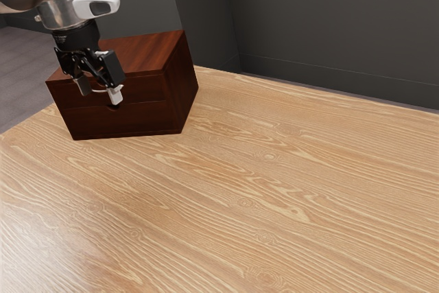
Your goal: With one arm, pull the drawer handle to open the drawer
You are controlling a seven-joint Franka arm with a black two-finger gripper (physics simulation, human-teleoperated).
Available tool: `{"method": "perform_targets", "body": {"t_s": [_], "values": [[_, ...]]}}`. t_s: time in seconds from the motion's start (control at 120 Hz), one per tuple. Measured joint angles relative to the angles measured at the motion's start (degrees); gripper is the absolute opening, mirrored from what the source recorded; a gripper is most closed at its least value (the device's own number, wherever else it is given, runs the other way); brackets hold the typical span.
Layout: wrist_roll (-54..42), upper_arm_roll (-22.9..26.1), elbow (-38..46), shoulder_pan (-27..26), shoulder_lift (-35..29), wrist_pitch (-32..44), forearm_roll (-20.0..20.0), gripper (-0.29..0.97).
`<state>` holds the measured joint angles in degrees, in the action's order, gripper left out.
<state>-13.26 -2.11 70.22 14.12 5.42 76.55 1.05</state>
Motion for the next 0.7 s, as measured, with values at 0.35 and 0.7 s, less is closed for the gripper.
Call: {"method": "perform_targets", "body": {"t_s": [0.35, 0.7], "values": [[0.1, 0.5, -8.7, 0.2, -3.6, -0.9, 0.1, 0.68], [0.5, 2.7, -11.8, -1.5, -5.9, -1.2, -1.2, 0.68]]}}
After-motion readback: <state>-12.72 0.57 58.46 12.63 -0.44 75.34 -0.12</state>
